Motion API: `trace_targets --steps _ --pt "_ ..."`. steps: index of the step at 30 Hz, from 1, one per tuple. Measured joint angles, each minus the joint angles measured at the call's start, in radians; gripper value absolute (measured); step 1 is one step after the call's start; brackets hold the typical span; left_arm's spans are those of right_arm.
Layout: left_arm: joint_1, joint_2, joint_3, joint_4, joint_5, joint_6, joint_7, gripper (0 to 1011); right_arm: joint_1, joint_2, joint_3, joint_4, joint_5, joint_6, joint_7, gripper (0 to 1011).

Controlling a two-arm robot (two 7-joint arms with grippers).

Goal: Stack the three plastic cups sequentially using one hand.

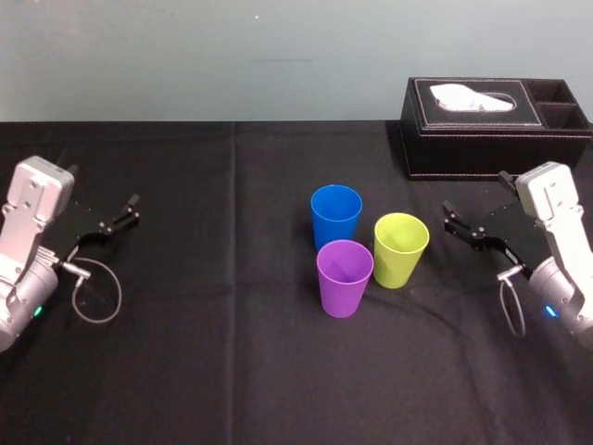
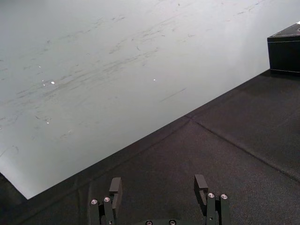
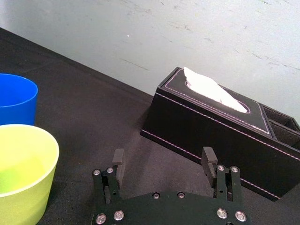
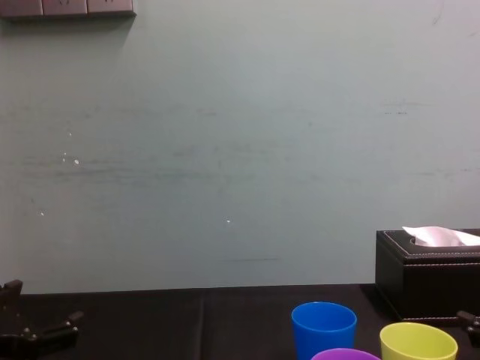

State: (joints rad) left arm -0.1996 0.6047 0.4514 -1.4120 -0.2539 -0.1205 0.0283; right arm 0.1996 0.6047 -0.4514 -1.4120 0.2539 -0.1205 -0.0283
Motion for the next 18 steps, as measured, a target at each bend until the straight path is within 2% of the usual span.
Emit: trace_targets --steps 18 --pt "0.000 0.000 0.000 0.000 0.000 0.000 0.000 1011 0.000 0.000 0.000 0.000 0.000 0.000 0.000 1003"
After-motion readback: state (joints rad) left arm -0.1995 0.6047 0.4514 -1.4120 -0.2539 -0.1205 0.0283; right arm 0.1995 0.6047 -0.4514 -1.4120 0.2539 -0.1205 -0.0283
